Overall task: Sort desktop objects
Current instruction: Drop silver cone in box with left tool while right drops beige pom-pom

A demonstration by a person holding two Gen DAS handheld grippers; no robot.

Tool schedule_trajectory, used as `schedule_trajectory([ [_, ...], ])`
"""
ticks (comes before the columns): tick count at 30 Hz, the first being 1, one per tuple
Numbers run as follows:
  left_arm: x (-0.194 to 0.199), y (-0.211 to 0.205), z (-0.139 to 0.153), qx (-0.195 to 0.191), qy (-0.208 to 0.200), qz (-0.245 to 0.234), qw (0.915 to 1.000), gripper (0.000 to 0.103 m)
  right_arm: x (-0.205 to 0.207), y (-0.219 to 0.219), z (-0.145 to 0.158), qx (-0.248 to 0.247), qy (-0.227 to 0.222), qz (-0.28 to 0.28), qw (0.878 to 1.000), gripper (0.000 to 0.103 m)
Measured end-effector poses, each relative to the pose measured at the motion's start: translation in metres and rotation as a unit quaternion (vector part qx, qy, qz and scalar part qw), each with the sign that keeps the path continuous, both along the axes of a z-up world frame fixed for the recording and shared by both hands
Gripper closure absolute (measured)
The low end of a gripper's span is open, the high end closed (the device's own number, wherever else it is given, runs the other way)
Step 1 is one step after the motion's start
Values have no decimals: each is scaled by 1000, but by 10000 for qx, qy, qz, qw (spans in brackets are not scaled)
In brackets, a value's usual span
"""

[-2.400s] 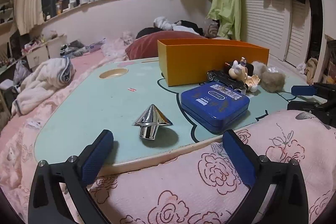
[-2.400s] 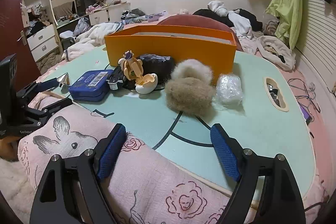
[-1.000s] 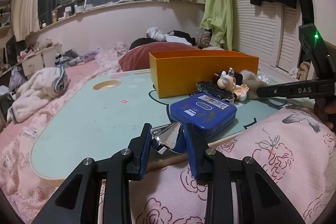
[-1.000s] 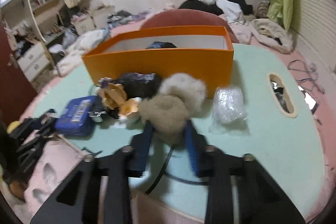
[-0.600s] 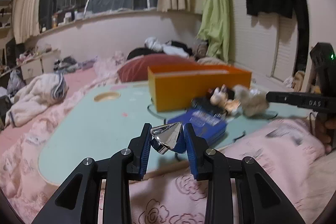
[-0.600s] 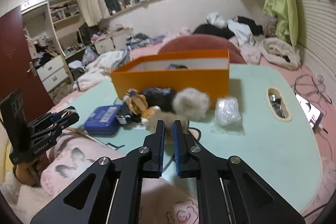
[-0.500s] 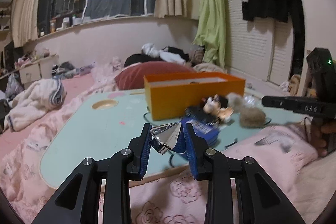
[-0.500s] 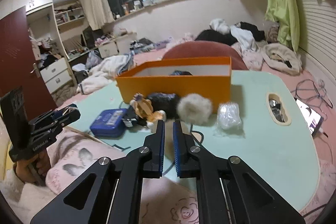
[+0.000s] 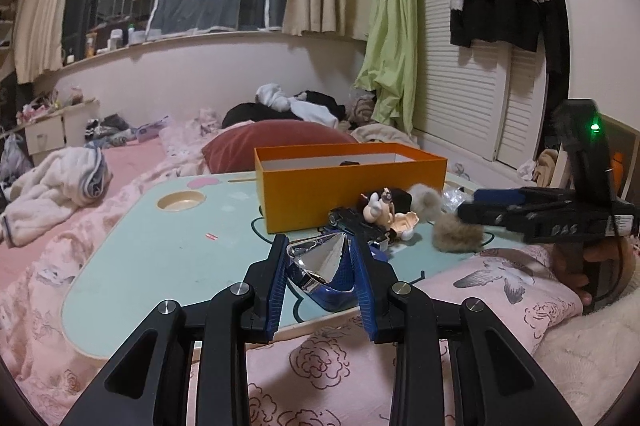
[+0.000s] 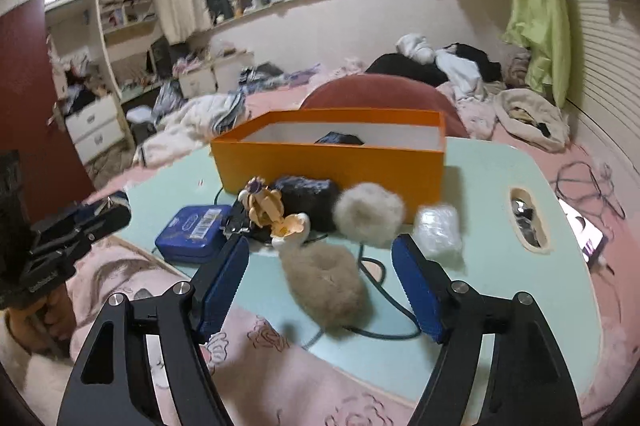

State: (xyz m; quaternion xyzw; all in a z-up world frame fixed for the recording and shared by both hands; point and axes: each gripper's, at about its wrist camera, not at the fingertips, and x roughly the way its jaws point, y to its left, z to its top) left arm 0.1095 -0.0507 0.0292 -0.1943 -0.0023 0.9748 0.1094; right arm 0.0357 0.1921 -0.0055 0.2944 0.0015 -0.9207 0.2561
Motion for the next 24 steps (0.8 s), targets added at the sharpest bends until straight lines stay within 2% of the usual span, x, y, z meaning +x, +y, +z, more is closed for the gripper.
schedule_trajectory([
  [1, 0, 0, -1, 2, -8, -5, 10000, 73, -5, -5, -4, 96, -174, 125, 9997, 29],
  [2, -1, 0, -1, 8, -20, -5, 10000, 73, -12, -10, -11, 239, -418, 186, 9987, 34],
  [3, 0, 0, -2, 14, -24, 3, 10000, 73, -16, -13, -17, 352, -592, 189, 9974, 65],
  [4, 0, 0, -1, 23, -28, 10, 10000, 73, -18, -14, -19, 390, -666, 169, 9969, 65],
  [8, -2, -3, 4, 140, -9, -7, 9999, 73, 3, 5, 9, -11, -166, 171, 9997, 66],
  [11, -13, -3, 17, 289, -10, -84, 9995, 73, 4, 16, 33, -298, -17, 112, 9995, 66],
  [15, -48, 8, 50, 386, 43, -240, 9990, 73, -16, 15, 80, -436, 216, 66, 9988, 66],
  [17, -81, 15, 69, 470, -23, -264, 9985, 73, -35, 10, 103, -479, 302, 30, 9984, 65],
  [20, -130, 20, 81, 782, -357, -339, 9957, 72, -73, 1, 119, -668, 150, -39, 9976, 65],
  [21, -146, 21, 78, 847, -571, -381, 9940, 57, -85, -4, 117, -659, 89, -97, 9977, 59],
  [22, -167, 25, 69, 805, -950, -369, 9915, 41, -97, -7, 111, -566, -48, -143, 9983, 39],
  [23, -179, 28, 59, 722, -1200, -264, 9898, 16, -107, -12, 99, -388, -290, -250, 9985, 28],
  [24, -189, 31, 47, 602, -1380, -152, 9885, 11, -114, -12, 85, -196, -497, -462, 9975, 28],
])
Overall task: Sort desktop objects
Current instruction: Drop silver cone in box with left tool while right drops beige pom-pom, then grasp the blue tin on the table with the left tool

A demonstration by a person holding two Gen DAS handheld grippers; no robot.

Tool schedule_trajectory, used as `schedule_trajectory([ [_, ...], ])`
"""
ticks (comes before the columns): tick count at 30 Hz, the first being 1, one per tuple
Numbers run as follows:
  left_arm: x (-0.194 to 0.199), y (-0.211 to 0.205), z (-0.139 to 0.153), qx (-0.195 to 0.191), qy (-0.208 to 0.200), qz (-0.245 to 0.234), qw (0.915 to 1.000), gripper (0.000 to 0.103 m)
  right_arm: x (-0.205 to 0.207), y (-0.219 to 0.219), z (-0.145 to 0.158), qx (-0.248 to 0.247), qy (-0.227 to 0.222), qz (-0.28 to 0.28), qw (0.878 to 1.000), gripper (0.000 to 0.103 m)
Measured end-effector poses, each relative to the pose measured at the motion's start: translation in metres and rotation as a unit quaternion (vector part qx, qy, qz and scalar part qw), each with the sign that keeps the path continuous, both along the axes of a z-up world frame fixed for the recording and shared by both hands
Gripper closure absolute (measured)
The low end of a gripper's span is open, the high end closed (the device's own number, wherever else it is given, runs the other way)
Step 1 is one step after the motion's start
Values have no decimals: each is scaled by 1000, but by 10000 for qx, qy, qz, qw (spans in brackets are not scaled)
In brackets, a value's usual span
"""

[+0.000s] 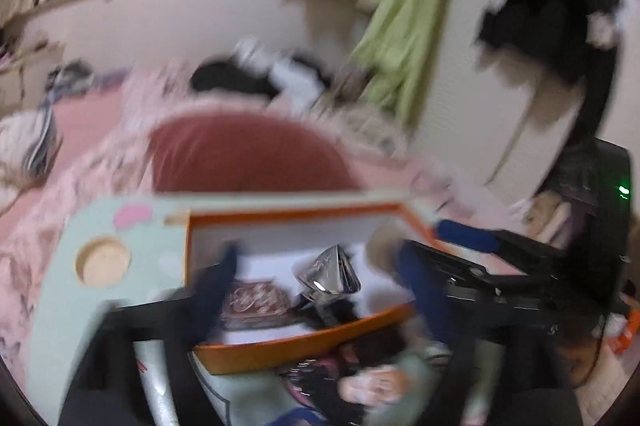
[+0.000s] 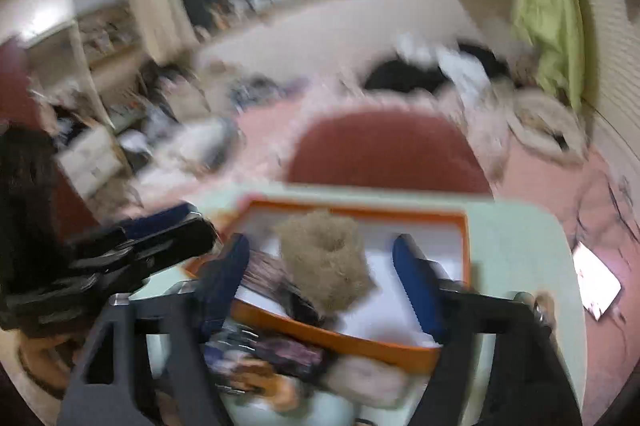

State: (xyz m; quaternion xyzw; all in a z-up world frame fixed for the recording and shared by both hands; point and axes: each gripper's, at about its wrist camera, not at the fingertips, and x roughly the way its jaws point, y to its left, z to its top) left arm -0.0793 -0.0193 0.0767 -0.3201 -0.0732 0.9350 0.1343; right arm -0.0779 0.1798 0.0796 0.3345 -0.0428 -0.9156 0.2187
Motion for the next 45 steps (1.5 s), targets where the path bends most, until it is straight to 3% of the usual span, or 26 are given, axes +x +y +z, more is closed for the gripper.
schedule_trajectory([
  [1, -9, 5, -18, -221, -210, -10, 9995, 11, -9, 1, -18, 165, -355, -94, 9992, 28],
  [2, -12, 7, -29, -310, -347, -83, 9989, 12, -6, 2, -26, 324, -277, -86, 9991, 32],
  [3, -7, 12, -34, -514, -125, -145, 9985, 11, 1, 0, -29, 666, 58, -155, 9976, 32],
  [4, 0, 17, -34, -785, 50, -134, 9968, 11, 3, 2, -29, 695, 96, -117, 9975, 32],
  [5, 1, 18, -34, -820, 20, -129, 9965, 11, 5, 7, -27, 534, 96, -111, 9985, 32],
  [7, 4, 17, -27, -690, 36, -181, 9974, 11, 5, 13, -24, 327, 9, -105, 9994, 32],
  [9, 12, 14, -16, -661, 306, -70, 9973, 11, 7, 16, -22, 267, -10, -177, 9995, 32],
  [13, 40, 3, 6, -471, 772, 95, 9959, 11, 34, 20, -9, -91, 610, -308, 9976, 32],
  [17, 75, -5, 13, -339, 913, 68, 9952, 11, 55, 24, -6, -319, 579, -121, 9977, 31],
  [21, 112, -8, -10, -416, 688, -55, 9967, 10, 80, 26, -23, -103, 263, 36, 9996, 28],
  [26, 132, -12, -59, -826, 197, 73, 9964, 10, 103, 20, -59, 709, -36, 135, 9974, 28],
  [27, 130, -14, -70, -883, 42, 68, 9961, 10, 103, 17, -70, 909, -138, 164, 9956, 25],
  [28, 129, -18, -81, -909, -108, 54, 9958, 8, 105, 14, -75, 1095, 44, 136, 9939, 21],
  [32, 127, -20, -82, -921, -121, 47, 9957, 2, 92, 15, -82, 1058, -2, 137, 9943, 19],
  [45, 129, -19, -83, -927, -66, 62, 9956, 1, 91, 21, -85, 997, 43, 140, 9949, 18],
])
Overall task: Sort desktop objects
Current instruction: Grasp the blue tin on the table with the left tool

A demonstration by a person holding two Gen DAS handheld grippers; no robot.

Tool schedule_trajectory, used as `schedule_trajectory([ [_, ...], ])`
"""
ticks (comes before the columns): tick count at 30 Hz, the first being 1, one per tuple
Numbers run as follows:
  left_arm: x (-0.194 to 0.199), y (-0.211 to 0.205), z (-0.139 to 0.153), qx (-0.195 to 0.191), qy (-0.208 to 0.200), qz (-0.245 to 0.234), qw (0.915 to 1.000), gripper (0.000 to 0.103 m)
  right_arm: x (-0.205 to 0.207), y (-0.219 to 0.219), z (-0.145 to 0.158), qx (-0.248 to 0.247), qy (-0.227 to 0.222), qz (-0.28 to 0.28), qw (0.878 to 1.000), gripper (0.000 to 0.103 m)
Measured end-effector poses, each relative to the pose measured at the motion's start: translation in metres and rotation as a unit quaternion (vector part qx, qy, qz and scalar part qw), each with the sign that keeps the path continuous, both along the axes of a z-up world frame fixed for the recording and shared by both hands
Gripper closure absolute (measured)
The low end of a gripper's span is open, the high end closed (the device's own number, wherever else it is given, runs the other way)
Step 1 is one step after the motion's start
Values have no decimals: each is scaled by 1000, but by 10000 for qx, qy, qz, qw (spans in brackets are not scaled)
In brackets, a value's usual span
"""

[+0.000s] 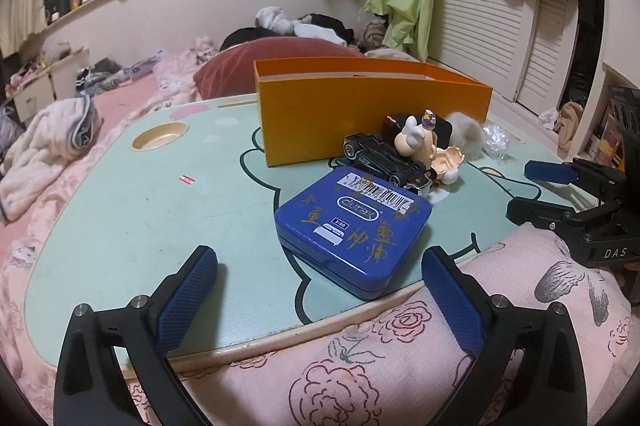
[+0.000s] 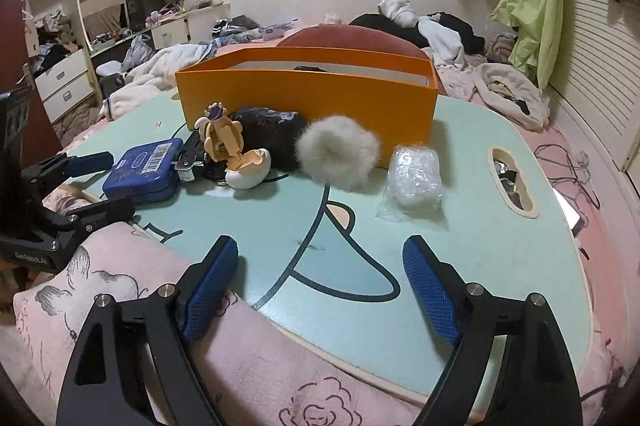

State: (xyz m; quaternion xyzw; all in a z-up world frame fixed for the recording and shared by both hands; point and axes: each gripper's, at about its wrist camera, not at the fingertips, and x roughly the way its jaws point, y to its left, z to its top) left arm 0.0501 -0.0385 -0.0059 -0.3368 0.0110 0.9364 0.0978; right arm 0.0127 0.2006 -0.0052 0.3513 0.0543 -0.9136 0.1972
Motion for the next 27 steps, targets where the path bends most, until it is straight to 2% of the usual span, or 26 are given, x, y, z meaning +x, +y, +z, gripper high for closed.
schedule_trajectory([
  [6, 0, 1, 11, 2, 84, -164, 9998, 1, 10, -2, 2, -13, 8, 5, 10000, 18],
  [9, -11, 10, 23, -315, 306, -309, 9986, 1, 13, -3, 4, -24, 16, 9, 10000, 18],
  [11, -24, 15, 24, -303, 125, -610, 9976, 2, 14, -3, 4, -25, 17, 8, 10000, 18],
  [13, -34, 19, 19, -234, -139, -877, 9958, 8, 14, -2, 5, -34, 16, 11, 10000, 18],
  [14, -37, 20, 16, -203, -230, -932, 9952, 21, 14, -2, 5, -38, 17, 12, 10000, 18],
  [18, -30, 11, 13, 173, -67, -848, 9962, 21, 15, -2, 5, -39, 17, 10, 10000, 18],
  [21, -15, 6, 12, 269, 163, -684, 9972, 21, 15, -2, 5, -43, 18, 10, 10000, 18],
  [27, 8, 5, 7, 45, 461, -293, 9985, 21, 20, 0, 5, -219, 30, -4, 9998, 18],
])
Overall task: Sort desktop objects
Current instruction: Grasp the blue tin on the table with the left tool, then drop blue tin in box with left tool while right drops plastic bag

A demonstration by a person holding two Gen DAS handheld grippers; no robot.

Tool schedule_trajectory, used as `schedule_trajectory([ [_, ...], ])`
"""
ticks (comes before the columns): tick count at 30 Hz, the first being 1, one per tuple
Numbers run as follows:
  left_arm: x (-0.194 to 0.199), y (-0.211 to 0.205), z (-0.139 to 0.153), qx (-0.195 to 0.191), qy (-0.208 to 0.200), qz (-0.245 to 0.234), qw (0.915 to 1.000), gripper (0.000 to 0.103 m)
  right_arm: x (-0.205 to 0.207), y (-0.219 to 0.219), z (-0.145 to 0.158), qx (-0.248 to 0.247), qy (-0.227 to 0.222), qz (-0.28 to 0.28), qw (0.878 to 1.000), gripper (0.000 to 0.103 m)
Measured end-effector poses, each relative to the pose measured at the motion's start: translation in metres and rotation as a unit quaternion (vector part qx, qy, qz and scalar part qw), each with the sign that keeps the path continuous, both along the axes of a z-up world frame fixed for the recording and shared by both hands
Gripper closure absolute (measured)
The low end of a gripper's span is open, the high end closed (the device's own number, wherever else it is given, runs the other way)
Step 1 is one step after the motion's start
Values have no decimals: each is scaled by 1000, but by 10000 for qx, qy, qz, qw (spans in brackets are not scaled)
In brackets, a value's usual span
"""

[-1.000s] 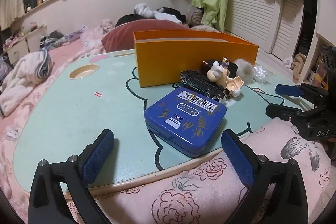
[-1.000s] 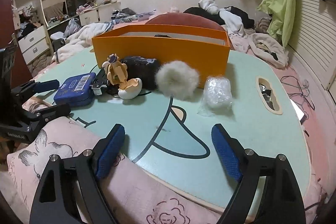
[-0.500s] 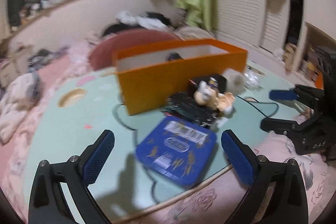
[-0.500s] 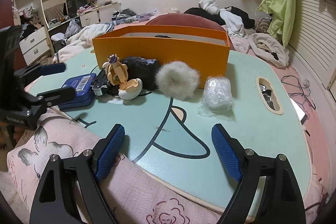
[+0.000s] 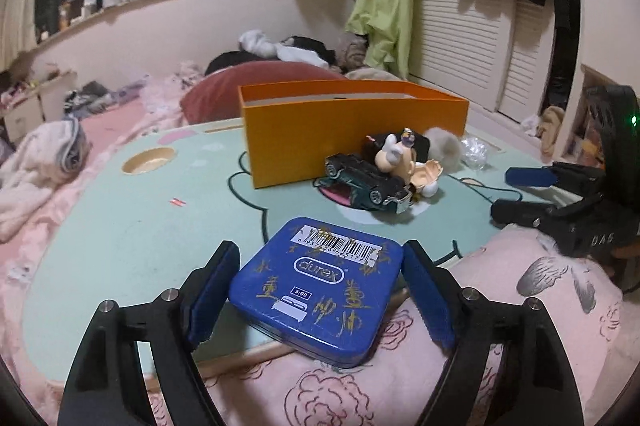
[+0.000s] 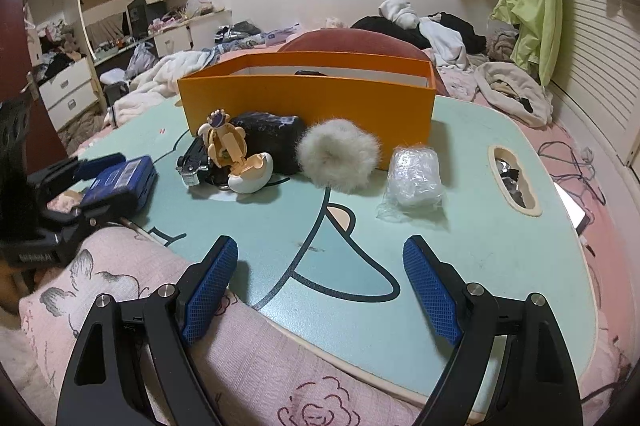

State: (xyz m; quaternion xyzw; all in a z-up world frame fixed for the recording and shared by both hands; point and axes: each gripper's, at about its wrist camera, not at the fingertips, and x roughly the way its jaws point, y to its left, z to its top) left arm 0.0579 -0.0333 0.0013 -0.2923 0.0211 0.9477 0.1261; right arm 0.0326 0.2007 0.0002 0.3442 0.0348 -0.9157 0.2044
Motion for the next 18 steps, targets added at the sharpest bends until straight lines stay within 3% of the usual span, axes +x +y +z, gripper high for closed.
schedule_trajectory([
  [4, -4, -1, 0, -30, -28, 30, 10000, 21, 0, 20, 1, -468, -16, -304, 9984, 18],
  [8, -2, -4, -1, -23, -18, 36, 10000, 21, -11, 45, 6, -924, -222, -1095, 9894, 18],
  [10, -2, -4, -1, -26, -18, 36, 10000, 21, -20, 52, 10, -1184, -315, -1221, 9849, 18],
  [14, -2, -4, -1, -23, -19, 35, 10000, 21, -36, 49, 28, -986, -156, -1424, 9848, 20],
  [17, -2, -4, -1, -27, -18, 36, 10000, 21, -49, 49, 32, -905, -186, -1467, 9849, 32],
  [18, -2, -5, -1, -27, -16, 37, 10000, 21, -55, 50, 29, -938, -325, -1450, 9844, 43],
])
